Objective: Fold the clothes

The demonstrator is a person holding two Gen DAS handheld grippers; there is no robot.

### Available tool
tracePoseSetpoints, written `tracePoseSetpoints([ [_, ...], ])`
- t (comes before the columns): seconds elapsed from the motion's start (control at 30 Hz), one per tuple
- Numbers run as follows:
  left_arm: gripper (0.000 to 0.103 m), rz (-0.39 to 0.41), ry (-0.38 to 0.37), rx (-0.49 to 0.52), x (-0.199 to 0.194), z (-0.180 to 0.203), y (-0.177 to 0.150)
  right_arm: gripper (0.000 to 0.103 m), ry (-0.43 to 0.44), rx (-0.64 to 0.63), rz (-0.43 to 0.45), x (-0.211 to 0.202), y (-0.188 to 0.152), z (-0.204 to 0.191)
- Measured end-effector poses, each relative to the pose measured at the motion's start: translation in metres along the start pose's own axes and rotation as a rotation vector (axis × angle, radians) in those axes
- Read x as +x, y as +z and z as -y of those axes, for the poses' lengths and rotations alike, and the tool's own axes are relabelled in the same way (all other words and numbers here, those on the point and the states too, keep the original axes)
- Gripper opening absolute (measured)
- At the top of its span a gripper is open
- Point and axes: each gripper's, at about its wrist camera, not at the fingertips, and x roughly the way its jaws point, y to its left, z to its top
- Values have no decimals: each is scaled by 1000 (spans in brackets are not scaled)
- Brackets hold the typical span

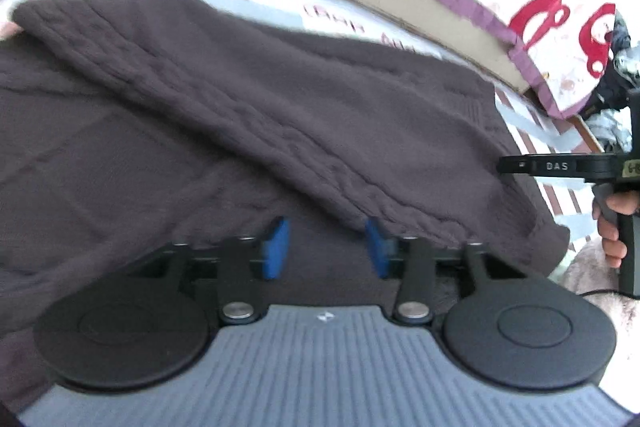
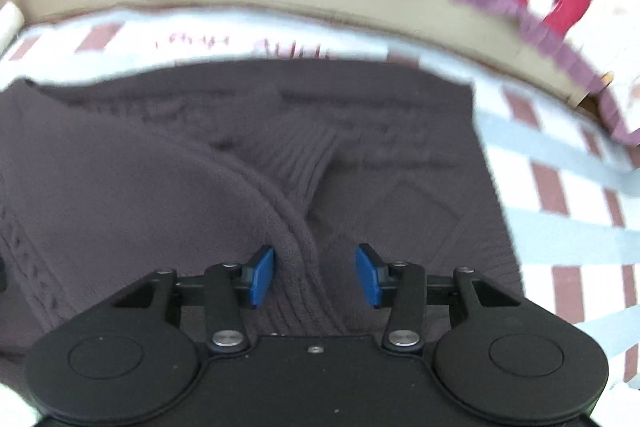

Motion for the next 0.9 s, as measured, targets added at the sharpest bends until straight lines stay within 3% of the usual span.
tracePoseSetpoints([
  [0.13,48,43,113,-66,-34,-23,-3,53,107,49,123,-31,4,-14],
  [0.23,49,75,197,-115,-59,-40,-6,60,317,56,143,-40,7,-39],
  [0.33,57,108,282,-164,-84,-57,-8,64,456,-31,88,-42,7,-77],
  [0.53,58,207,403,-379,-139,-116,-40,63,588,-220,109,-50,-16,-144],
  [0.63,58,215,358,-461,-147,-132,-50,63,647,-315,119,-55,-28,-175],
  [0.73,58,224,290,-517,-150,-141,-59,63,637,-357,117,-53,-37,-184],
  [0.9,64,225,290,-501,-135,-143,-54,64,609,-401,107,-47,-50,-192],
])
